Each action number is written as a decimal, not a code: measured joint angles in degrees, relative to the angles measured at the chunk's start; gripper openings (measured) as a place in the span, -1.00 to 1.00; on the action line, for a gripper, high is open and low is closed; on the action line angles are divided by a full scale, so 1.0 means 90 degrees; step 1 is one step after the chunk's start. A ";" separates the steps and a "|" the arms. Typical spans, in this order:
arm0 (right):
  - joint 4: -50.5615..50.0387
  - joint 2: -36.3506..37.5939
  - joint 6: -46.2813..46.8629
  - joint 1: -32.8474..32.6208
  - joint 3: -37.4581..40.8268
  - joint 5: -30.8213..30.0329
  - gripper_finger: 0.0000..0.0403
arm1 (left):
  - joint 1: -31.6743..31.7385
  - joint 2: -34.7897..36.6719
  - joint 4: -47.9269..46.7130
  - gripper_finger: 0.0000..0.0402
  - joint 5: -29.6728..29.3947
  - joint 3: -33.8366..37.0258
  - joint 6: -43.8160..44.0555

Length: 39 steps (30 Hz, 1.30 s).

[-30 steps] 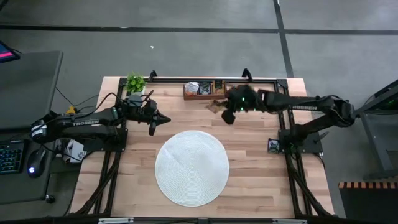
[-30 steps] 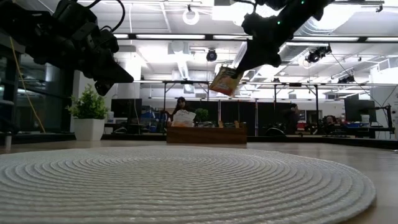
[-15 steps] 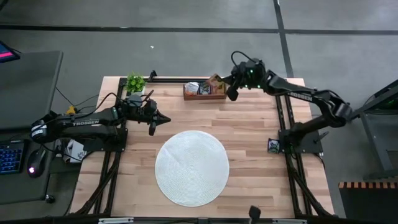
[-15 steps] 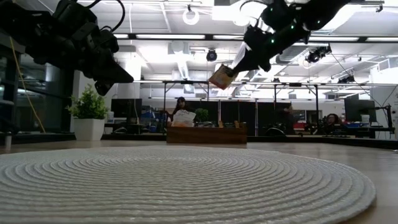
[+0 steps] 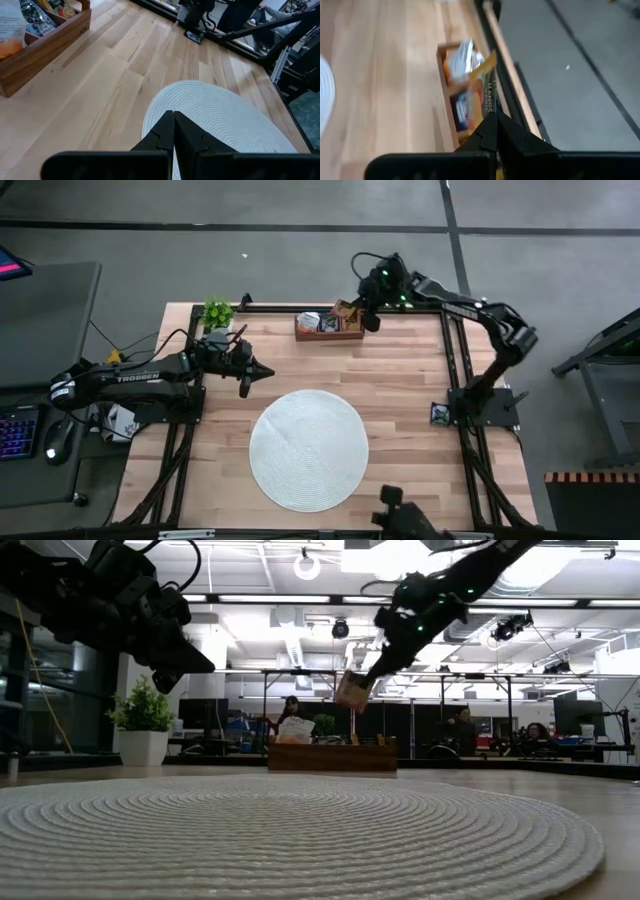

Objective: Pick & Place Tea
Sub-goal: Put the yellow tea bag into the right section of the wooden organizer

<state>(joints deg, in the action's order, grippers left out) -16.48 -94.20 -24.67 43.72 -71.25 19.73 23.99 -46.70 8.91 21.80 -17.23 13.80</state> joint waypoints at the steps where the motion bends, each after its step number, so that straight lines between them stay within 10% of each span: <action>1: -0.0327 -0.0183 -0.0221 0.0019 -0.0269 -0.0001 -1.00 | 0.0000 -0.0001 0.0002 -1.00 0.0000 -0.0001 0.0000; 12: -0.2006 -0.1128 -0.1599 0.0084 -0.1875 -0.0547 -1.00 | 0.0002 0.0000 0.0000 -1.00 -0.0002 0.0000 0.0000; 39: -0.1677 -0.1126 -0.1927 0.0094 -0.0613 -0.0441 -1.00 | 0.0001 -0.0001 0.0000 -1.00 -0.0002 0.0000 0.0000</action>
<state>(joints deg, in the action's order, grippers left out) -31.57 -104.33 -42.01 44.56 -76.77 15.76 24.00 -46.70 8.91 21.79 -17.23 13.80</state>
